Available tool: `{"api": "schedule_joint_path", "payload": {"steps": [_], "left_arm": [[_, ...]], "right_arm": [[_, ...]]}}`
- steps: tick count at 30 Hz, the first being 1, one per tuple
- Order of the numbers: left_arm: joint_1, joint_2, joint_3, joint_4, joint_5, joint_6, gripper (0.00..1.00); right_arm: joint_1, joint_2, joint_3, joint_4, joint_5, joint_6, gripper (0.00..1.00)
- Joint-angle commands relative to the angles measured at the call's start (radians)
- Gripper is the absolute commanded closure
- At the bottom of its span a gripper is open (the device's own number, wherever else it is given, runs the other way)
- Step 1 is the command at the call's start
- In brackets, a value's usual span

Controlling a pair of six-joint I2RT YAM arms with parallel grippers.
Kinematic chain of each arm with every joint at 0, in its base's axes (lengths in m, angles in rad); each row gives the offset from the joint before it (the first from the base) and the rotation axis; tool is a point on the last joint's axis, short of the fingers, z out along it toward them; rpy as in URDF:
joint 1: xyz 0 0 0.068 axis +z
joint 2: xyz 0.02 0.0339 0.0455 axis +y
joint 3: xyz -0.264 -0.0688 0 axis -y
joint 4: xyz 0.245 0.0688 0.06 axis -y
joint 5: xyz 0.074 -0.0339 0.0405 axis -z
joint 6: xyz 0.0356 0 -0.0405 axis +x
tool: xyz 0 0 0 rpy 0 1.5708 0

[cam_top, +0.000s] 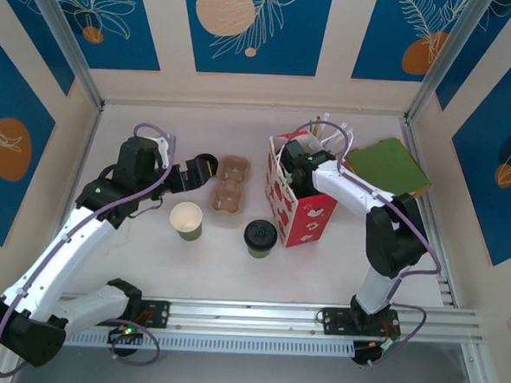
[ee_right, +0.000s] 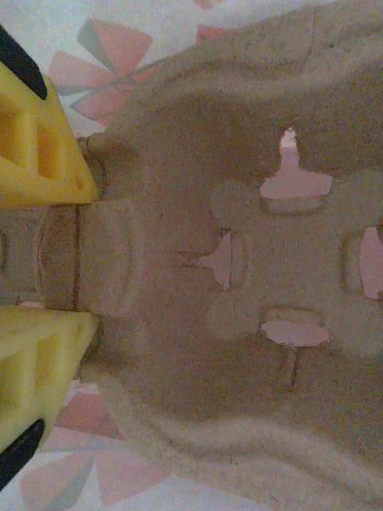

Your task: Pack the takeout coffee

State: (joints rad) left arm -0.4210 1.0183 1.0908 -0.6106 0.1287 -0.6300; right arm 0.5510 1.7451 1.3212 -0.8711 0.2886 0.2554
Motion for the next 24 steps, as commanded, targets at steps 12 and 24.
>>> {"api": "schedule_joint_path", "payload": {"steps": [12,24], "left_arm": [[0.007,0.011,0.003,0.005,-0.004,-0.010,0.00],[0.007,0.006,-0.001,0.006,0.000,0.001,0.00]], "right_arm": [[-0.025,-0.027,0.000,0.045,-0.060,-0.089,0.71],[-0.025,0.003,-0.016,0.071,-0.066,-0.091,0.71]]}}
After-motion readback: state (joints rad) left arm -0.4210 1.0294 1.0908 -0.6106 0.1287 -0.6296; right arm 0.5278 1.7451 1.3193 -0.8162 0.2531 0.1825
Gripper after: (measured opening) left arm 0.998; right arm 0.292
